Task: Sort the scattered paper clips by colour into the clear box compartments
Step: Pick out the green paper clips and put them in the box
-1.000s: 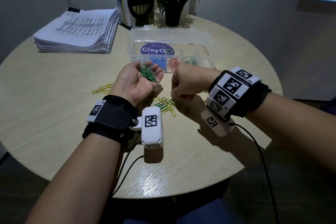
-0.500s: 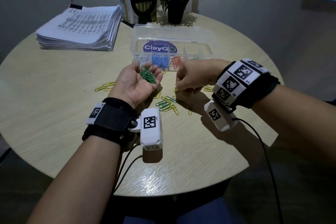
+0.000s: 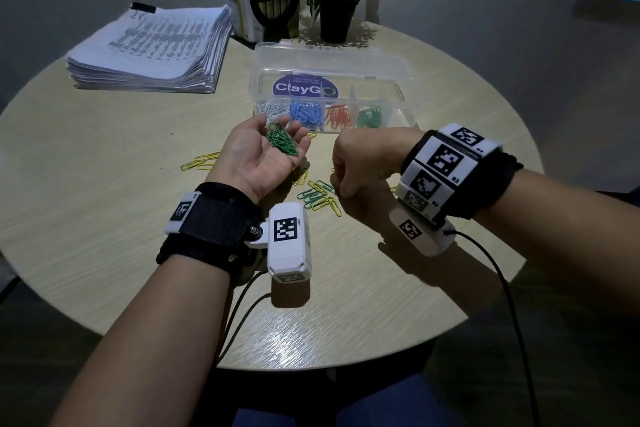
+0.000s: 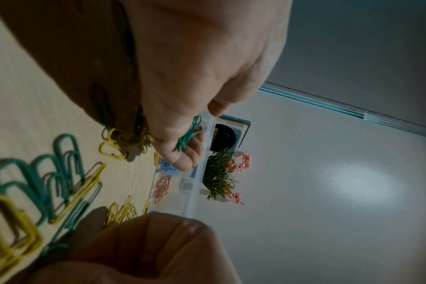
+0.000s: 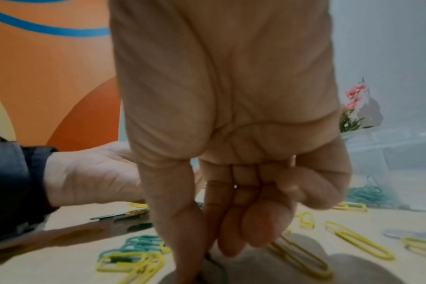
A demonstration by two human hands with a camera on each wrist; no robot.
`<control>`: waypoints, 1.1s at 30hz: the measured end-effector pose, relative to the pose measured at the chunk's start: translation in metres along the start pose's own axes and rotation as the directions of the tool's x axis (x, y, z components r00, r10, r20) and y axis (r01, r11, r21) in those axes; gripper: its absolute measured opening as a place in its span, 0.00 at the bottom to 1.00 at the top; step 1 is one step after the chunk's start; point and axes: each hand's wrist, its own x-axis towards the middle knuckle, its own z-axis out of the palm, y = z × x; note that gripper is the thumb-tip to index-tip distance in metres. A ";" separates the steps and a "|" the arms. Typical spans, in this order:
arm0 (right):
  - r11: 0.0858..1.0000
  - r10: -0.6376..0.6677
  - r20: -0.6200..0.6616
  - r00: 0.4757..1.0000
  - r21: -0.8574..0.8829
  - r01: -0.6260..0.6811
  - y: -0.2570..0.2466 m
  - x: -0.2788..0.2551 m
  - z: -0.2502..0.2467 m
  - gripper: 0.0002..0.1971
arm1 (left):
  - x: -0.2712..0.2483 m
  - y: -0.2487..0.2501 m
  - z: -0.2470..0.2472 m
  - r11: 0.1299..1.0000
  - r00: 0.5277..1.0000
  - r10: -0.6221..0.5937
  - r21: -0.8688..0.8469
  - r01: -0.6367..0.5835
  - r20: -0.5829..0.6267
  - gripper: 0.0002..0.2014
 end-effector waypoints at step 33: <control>1.000 -0.016 -0.059 0.998 0.014 0.017 -0.016 0.010 -0.006 0.14 | 0.000 0.003 -0.002 0.999 1.000 0.001 0.052 0.000 -0.019 0.20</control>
